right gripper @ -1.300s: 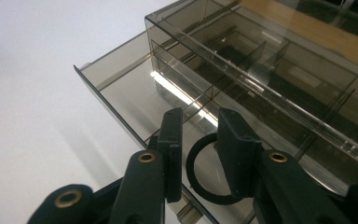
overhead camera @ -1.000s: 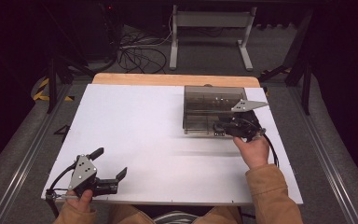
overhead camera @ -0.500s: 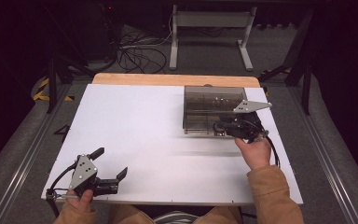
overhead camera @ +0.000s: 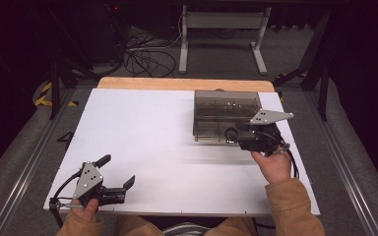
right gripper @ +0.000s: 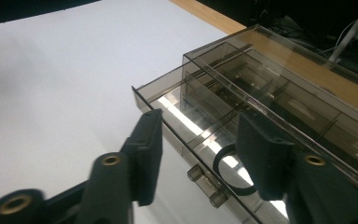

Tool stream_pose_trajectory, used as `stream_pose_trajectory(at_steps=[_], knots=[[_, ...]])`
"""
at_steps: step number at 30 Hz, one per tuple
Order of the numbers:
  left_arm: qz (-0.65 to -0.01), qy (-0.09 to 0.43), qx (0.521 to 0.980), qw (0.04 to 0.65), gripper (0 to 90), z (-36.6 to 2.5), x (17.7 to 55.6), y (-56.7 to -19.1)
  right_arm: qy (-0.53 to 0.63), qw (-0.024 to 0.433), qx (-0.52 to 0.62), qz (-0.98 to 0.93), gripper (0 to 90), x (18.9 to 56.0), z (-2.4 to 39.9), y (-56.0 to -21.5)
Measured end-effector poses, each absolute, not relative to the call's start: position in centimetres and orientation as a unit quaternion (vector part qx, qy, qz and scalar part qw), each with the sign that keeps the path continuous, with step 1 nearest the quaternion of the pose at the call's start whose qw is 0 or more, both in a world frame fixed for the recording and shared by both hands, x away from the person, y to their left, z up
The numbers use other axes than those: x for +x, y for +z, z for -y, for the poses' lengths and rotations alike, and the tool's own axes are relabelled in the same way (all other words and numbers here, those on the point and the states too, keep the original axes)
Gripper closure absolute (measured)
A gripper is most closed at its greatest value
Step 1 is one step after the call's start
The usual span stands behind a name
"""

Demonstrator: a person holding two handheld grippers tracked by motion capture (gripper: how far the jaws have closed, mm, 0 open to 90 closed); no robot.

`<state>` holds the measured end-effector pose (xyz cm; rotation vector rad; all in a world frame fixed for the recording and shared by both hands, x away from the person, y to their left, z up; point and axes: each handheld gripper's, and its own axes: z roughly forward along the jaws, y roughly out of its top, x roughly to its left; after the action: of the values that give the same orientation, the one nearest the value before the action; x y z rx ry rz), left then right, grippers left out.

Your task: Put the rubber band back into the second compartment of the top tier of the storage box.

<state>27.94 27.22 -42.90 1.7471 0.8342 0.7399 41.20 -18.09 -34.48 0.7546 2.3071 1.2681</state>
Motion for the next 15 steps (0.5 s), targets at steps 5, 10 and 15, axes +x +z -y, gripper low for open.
stream_pose_trajectory(at_steps=[5,10,15], knots=[[-0.346,0.307,0.725,0.51,1.2,-27.2,28.0,-42.9,0.468,0.208,0.26,-0.818,35.2,40.0,18.5,-34.0],[-0.347,0.305,0.724,0.512,1.2,-27.3,27.9,-42.9,0.483,0.208,0.247,-0.814,22.0,38.9,18.8,-34.1],[-0.349,0.304,0.723,0.513,1.2,-27.2,28.0,-42.9,0.486,0.207,0.241,-0.814,14.2,37.9,19.1,-35.0]])
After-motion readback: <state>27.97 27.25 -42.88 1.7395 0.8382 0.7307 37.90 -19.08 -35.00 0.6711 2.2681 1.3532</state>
